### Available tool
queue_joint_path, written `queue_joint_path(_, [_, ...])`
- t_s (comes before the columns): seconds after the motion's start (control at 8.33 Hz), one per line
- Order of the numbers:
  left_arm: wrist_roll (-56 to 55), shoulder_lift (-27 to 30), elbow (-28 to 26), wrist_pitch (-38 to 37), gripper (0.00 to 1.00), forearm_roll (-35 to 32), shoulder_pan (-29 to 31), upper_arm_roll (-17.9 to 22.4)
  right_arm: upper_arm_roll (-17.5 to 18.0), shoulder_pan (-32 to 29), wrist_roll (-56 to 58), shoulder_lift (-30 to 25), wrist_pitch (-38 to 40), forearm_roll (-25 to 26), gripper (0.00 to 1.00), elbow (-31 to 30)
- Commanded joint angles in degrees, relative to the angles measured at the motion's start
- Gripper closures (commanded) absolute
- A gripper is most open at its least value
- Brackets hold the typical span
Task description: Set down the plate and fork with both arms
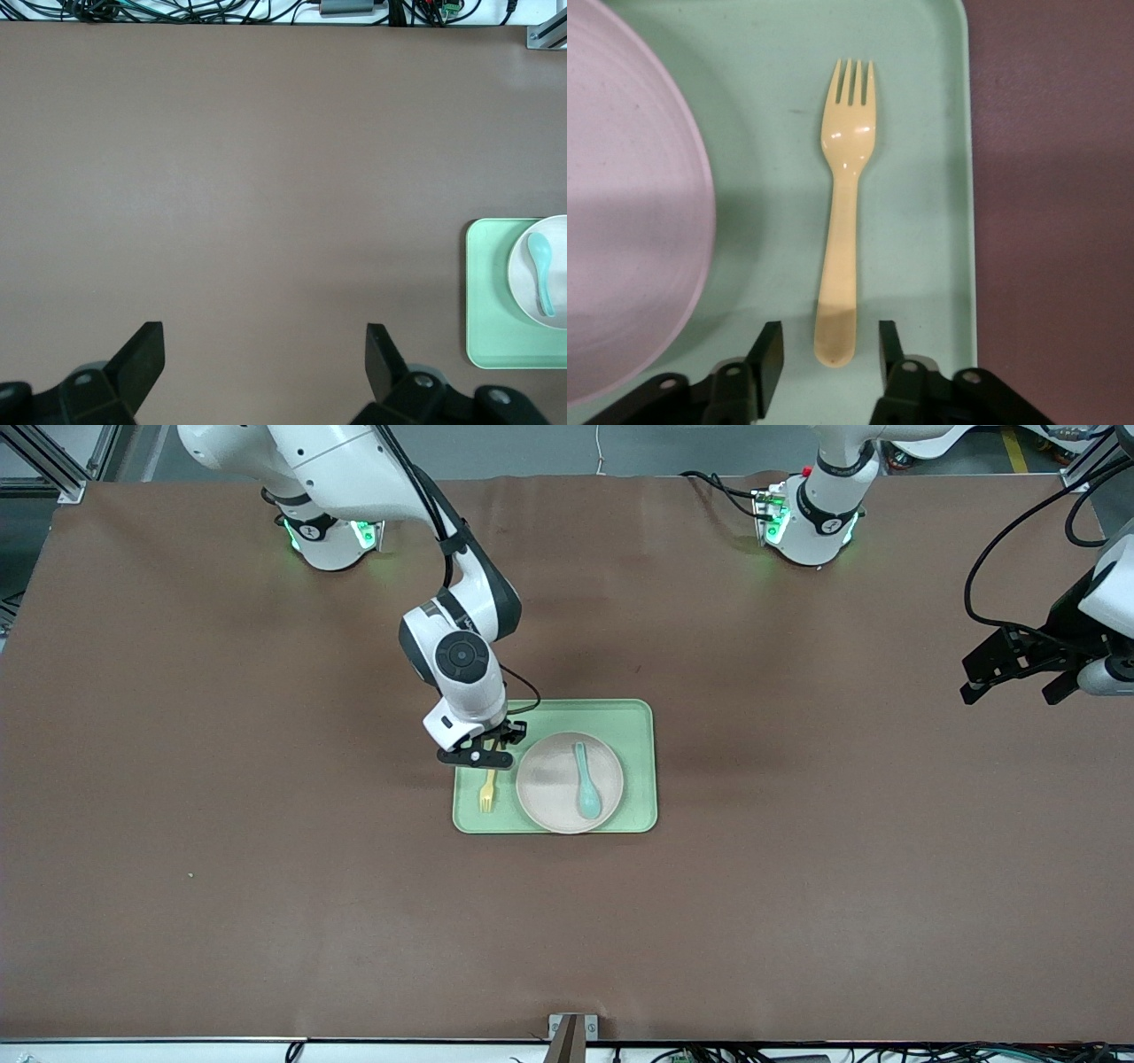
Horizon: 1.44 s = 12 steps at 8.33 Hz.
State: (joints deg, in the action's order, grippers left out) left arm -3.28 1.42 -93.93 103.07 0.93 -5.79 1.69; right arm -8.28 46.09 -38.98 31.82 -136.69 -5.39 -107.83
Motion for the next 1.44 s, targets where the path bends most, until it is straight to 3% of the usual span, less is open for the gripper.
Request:
queue_joint_path(0.0, [0.6,-0.3,1.2,-1.2,0.00,0.3,-0.3,0.4,0.2,0.1,0.8,-1.6,0.3,-0.8,0.03,-1.5])
queue_joint_path(0.48, [0.5,-0.2,1.2,-1.3,0.00,0.3,-0.2,0.4,-0.2,-10.9,6.1,-24.3,19.6,-0.6,0.01,-1.1])
queue_joint_path(0.72, [0.3,-0.3,1.1,-1.3,0.00,0.2,-0.3,0.3,-0.3,-20.8,14.1,-36.2,33.9,-0.4,0.01,-0.8])
queue_joint_path(1.08, [0.3,-0.4,1.2,-1.3,0.00,0.3,-0.3,0.3,-0.8,-36.5,35.6,-44.7,43.5,-0.1,0.01,0.1])
queue_joint_path(1.32, [0.2,-0.4,1.2,-1.2,0.00,0.4,-0.2,0.3,-0.9,-45.2,48.1,-44.6,47.2,1.2,0.01,4.4])
